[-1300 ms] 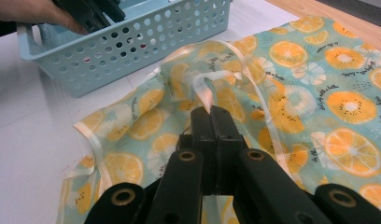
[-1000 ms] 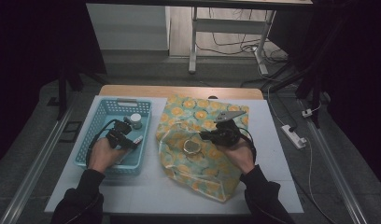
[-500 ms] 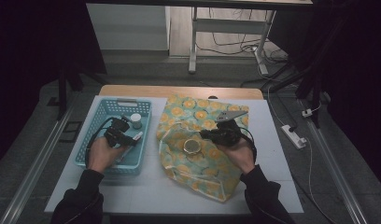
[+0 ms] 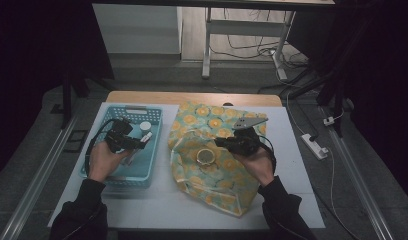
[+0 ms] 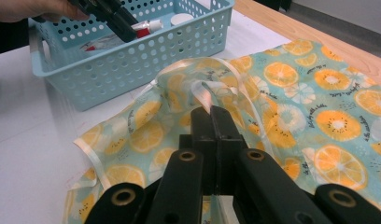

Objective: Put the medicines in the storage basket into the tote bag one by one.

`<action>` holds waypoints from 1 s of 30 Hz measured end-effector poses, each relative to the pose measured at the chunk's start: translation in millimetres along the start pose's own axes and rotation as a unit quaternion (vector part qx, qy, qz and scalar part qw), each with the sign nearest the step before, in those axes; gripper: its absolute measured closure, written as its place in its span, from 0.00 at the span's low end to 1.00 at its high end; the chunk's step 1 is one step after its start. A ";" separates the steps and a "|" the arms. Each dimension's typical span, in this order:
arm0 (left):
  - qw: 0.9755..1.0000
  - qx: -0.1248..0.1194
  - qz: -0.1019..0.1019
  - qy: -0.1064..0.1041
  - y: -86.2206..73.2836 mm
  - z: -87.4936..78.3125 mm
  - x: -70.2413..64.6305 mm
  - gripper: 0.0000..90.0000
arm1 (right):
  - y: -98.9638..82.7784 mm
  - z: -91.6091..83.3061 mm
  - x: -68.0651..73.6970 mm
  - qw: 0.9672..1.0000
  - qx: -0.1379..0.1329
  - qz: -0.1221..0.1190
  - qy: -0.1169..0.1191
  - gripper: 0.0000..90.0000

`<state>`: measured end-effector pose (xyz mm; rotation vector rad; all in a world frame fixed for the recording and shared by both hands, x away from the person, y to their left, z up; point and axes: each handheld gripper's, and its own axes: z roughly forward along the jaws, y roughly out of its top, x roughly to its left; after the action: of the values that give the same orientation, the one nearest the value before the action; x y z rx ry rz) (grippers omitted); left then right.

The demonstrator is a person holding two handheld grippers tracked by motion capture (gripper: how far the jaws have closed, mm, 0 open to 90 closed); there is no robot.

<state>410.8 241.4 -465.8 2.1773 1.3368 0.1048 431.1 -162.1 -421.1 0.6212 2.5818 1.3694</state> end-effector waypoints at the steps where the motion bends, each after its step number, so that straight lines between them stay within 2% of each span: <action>1: 1.000 -0.002 0.001 -0.003 0.5 -2.1 -0.3 0.79 | 0.2 -0.1 0.4 1.000 0.000 -0.001 0.000 1.00; 6: 1.000 -0.019 0.012 -0.013 3.0 -13.8 -7.7 0.79 | 0.2 0.1 0.5 1.000 -0.002 -0.002 -0.002 1.00; 13: 0.999 -0.023 0.035 -0.021 7.1 -23.7 -21.7 0.79 | -0.4 -0.4 -0.8 1.000 -0.004 0.001 -0.004 1.00; 16: 0.998 -0.031 0.041 -0.032 9.3 -28.6 -27.0 0.79 | -0.3 -0.6 -0.9 1.000 -0.005 0.001 -0.004 1.00; 23: 0.996 -0.033 0.068 -0.053 16.6 -31.5 -48.9 0.79 | -0.2 -1.5 -1.3 1.000 -0.008 0.002 -0.006 1.00; 30: 0.992 -0.034 0.096 -0.075 22.2 -29.0 -73.5 0.79 | -0.2 -2.6 -2.0 1.000 -0.010 0.002 -0.006 1.00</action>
<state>381.7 184.8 -413.9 2.2058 1.0249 0.0585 432.0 -165.0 -419.9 0.6311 2.5551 1.3863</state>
